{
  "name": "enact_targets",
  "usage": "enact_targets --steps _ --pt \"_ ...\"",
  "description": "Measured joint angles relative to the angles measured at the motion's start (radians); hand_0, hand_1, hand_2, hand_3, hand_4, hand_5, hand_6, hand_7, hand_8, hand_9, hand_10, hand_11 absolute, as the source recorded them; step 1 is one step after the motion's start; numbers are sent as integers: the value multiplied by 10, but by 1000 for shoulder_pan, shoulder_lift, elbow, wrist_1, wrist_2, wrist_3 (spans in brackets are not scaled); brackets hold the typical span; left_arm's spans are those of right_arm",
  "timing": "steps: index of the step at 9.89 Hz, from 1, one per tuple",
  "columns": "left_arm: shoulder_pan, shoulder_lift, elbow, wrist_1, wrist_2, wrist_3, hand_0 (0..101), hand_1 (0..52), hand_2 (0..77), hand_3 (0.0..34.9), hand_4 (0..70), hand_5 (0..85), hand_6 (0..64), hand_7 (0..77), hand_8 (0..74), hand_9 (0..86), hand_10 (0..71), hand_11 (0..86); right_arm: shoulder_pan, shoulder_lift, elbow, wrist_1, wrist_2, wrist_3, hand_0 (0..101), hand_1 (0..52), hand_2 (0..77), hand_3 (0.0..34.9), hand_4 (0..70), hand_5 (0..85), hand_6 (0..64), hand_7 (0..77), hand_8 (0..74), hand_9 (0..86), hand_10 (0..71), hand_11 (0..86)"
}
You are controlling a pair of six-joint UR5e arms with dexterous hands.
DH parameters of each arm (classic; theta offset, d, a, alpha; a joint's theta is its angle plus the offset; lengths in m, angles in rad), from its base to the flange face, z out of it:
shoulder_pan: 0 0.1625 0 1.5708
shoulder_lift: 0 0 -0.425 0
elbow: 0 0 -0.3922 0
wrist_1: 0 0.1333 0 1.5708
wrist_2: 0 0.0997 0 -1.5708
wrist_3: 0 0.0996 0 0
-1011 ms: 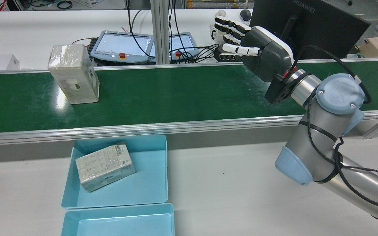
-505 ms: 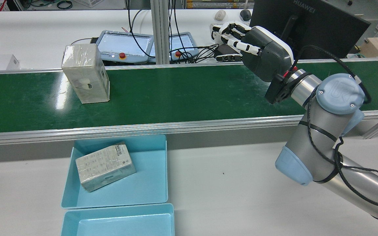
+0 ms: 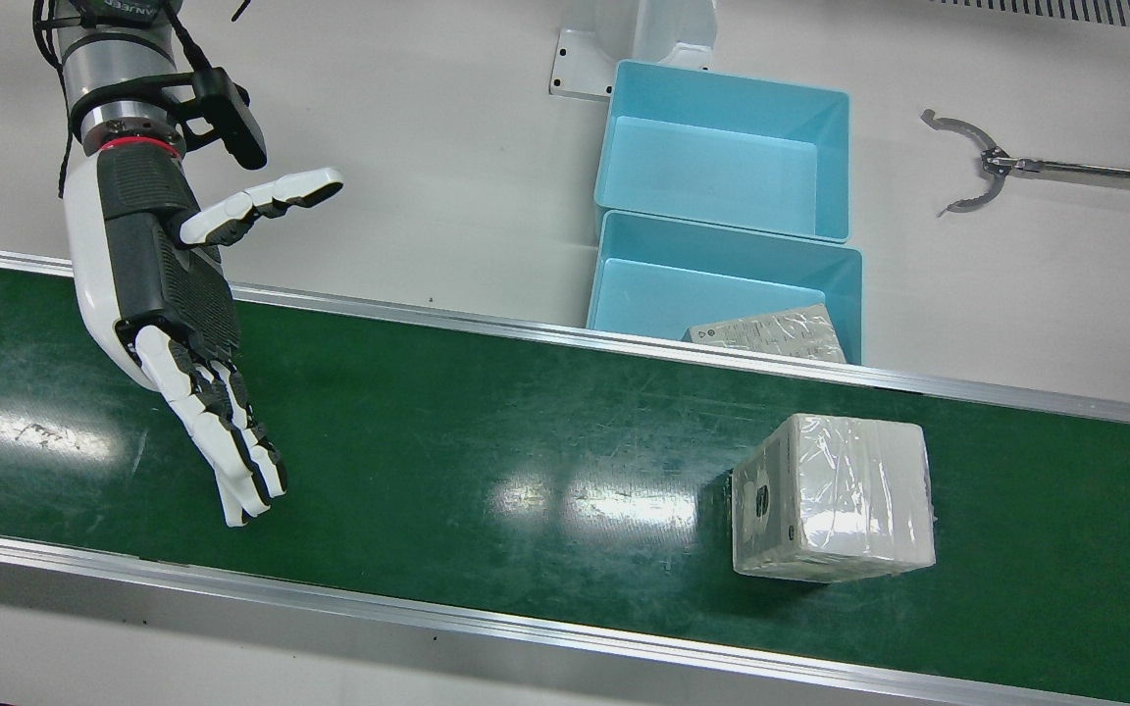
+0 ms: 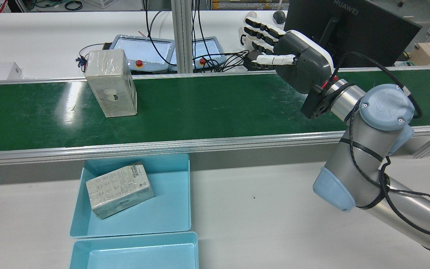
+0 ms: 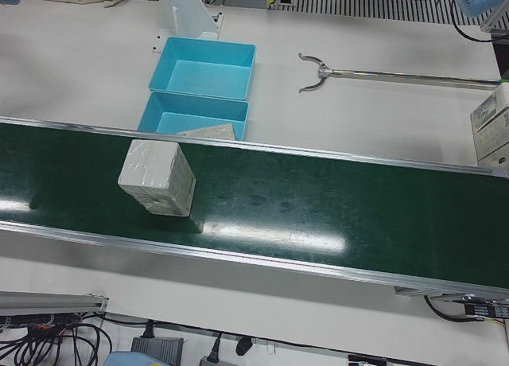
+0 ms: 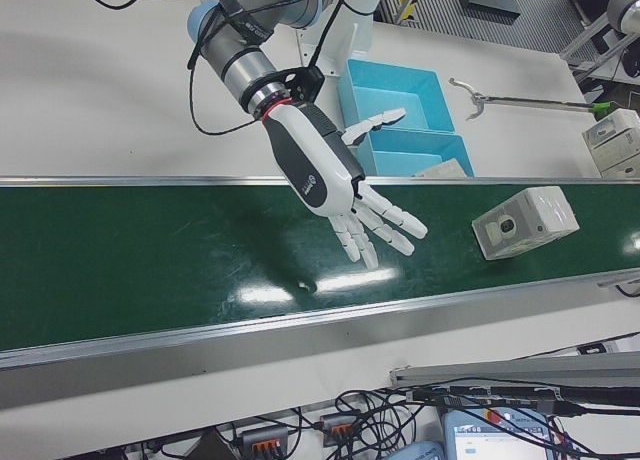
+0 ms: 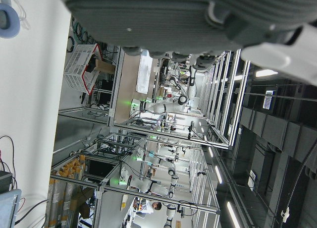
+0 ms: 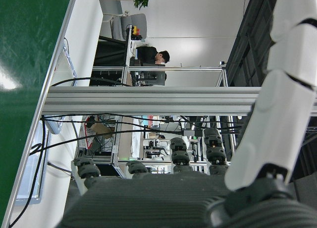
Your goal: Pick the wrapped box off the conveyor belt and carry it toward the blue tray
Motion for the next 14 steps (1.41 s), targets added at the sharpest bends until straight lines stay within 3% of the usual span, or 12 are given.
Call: enact_targets --steps 3,4,5,6,7,8,9,10,12,14 --pt "0 0 0 0 0 0 0 0 11 0 0 5 0 5 5 0 0 0 0 0 0 0 0 0 417 93 125 306 115 98 0 76 5 11 44 65" --pt "0 0 0 0 0 0 0 0 11 0 0 5 0 5 5 0 0 0 0 0 0 0 0 1 401 147 213 305 115 273 0 202 22 16 76 131" --pt "0 0 0 0 0 0 0 0 5 0 0 5 0 5 0 5 5 0 0 0 0 0 0 1 401 147 213 305 115 273 0 202 22 16 76 131" --pt "0 0 0 0 0 0 0 0 5 0 0 5 0 5 0 5 5 0 0 0 0 0 1 0 410 115 251 303 125 436 0 104 0 16 54 98" --pt "0 0 0 0 0 0 0 0 11 0 0 5 0 5 5 0 0 0 -1 0 -1 0 0 -2 410 115 251 303 125 436 0 104 0 16 54 98" --pt "0 0 0 0 0 0 0 0 11 0 0 5 0 5 5 0 5 0 -2 0 -3 0 0 -3 425 98 76 304 125 284 0 87 0 16 38 65" --pt "0 0 0 0 0 0 0 0 11 0 0 5 0 5 5 0 5 0 -4 0 -7 0 0 -5 425 98 76 304 125 284 0 87 0 16 38 65" --pt "0 0 0 0 0 0 0 0 5 0 0 5 0 5 5 5 5 0 -6 0 -10 0 -1 -6 426 98 120 304 115 27 0 82 0 11 22 38" --pt "0 0 0 0 0 0 0 0 5 0 0 5 0 5 5 0 0 0 -8 2 -20 0 0 -14 427 98 120 305 115 71 0 82 0 11 22 38" --pt "0 0 0 0 0 0 0 0 11 0 0 5 0 5 5 0 5 0 -13 8 -70 20 0 -23 427 98 120 303 98 65 0 82 0 16 22 44"
